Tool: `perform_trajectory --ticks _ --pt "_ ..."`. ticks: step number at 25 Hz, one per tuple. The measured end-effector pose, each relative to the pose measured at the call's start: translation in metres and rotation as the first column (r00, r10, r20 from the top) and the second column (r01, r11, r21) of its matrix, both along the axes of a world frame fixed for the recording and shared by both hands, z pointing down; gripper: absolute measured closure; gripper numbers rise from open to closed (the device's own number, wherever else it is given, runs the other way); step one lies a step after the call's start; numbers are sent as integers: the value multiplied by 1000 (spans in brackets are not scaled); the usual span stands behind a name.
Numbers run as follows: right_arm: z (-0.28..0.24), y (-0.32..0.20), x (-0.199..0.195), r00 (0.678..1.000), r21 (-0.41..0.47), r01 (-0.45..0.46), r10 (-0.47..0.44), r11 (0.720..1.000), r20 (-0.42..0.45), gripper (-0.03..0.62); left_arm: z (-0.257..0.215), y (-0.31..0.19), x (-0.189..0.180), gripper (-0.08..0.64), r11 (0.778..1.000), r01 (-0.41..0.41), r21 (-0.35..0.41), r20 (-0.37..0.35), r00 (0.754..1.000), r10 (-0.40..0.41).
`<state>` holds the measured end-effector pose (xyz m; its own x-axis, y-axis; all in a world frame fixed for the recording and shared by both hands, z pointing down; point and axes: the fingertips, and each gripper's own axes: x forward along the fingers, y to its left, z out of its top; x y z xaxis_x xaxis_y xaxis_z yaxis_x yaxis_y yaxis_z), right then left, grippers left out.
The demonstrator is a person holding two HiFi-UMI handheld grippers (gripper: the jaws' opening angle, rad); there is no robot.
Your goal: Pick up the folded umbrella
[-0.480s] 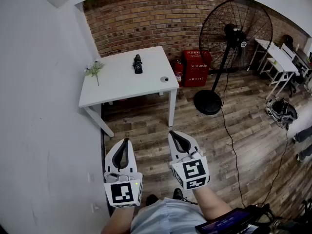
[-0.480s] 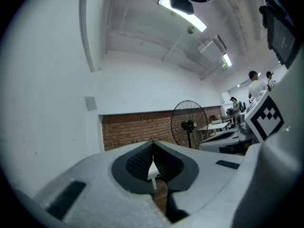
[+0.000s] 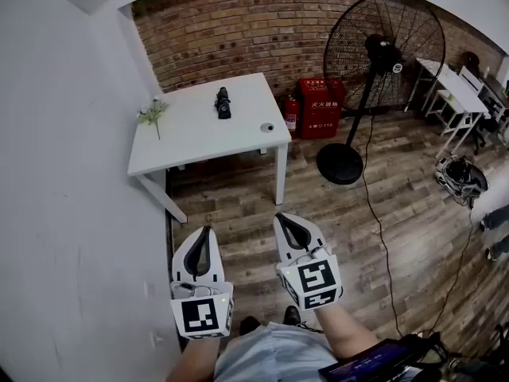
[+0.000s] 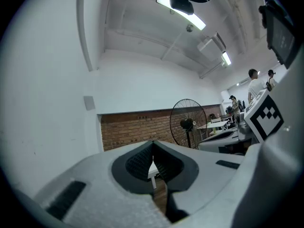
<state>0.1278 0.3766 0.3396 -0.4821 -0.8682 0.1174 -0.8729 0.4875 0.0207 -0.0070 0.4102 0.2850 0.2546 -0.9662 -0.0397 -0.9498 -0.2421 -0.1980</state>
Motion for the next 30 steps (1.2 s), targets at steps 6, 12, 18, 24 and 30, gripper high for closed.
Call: perform_trajectory --ticks 6,12,18,24,30 --pt "4 -3 3 998 -23 44 -42 999 50 384 4 -4 9 554 1000 1 -10 6 1000 -1" --pt "4 -6 21 998 -5 44 -44 999 47 281 1 -8 25 554 1000 8 -11 21 1000 -8" --pt "4 -10 42 997 8 65 -65 998 41 276 4 -9 42 554 999 40 -14 28 999 -39" --pt "0 -19 50 995 17 93 -94 996 44 278 4 -16 56 554 998 63 -15 26 998 -62" --pt "4 -34 50 994 5 98 -98 995 51 282 7 -26 52 554 996 84 -21 31 996 -83"
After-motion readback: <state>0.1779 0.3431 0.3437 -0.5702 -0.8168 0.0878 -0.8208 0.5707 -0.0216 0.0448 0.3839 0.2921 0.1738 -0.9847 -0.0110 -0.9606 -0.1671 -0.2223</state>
